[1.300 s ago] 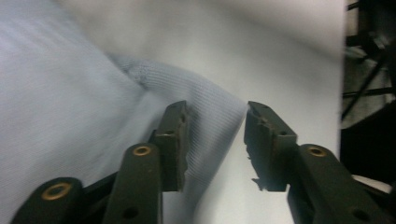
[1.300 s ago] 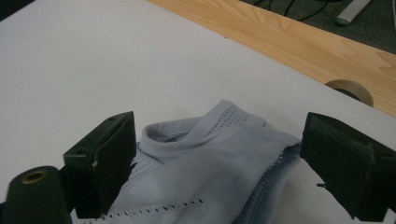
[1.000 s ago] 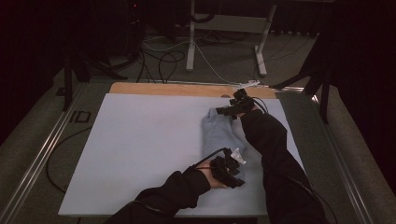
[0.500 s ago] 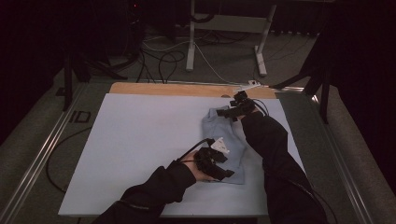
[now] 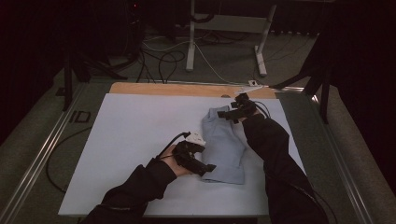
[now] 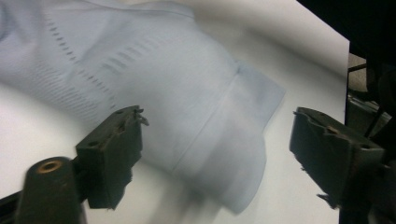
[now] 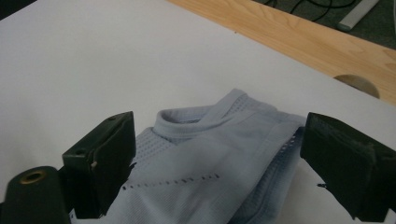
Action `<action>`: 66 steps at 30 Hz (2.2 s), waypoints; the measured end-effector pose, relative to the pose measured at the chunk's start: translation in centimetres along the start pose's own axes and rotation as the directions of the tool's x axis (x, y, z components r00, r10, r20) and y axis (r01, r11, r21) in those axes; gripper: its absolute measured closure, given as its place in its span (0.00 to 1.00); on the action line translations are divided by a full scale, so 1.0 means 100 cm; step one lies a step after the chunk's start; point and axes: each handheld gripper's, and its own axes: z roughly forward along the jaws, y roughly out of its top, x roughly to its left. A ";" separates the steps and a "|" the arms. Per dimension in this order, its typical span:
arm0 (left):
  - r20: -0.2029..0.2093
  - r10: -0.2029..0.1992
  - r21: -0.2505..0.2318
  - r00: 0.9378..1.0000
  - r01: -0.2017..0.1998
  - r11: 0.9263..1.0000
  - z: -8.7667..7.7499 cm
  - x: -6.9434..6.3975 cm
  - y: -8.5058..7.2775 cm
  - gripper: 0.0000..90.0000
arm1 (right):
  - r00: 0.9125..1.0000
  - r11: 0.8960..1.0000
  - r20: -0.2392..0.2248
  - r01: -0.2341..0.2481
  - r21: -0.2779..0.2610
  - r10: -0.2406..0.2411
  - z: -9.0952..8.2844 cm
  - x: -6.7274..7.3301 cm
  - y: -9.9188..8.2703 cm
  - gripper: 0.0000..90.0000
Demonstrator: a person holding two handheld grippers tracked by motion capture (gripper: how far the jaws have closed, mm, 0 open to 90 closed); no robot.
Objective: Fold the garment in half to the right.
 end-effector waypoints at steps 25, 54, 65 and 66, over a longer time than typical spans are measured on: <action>-0.107 -0.040 -0.086 0.993 0.030 0.996 -0.071 0.036 -0.085 0.00 | 1.000 1.000 -0.005 0.016 0.027 -0.016 -0.006 0.003 -0.014 0.11; -0.269 -0.136 -0.178 0.954 0.089 0.980 -0.104 0.036 -0.159 0.00 | 0.984 0.978 0.105 -0.159 0.137 0.145 0.035 -0.027 -0.032 0.24; -0.266 -0.133 -0.173 0.955 0.088 0.981 -0.102 0.036 -0.161 0.00 | 0.981 0.961 0.096 -0.183 0.206 0.167 0.038 -0.028 -0.037 0.68; -0.264 -0.135 -0.175 0.955 0.091 0.980 -0.102 0.036 -0.161 0.00 | 0.984 0.963 0.097 -0.168 0.211 0.151 0.038 -0.027 -0.037 0.72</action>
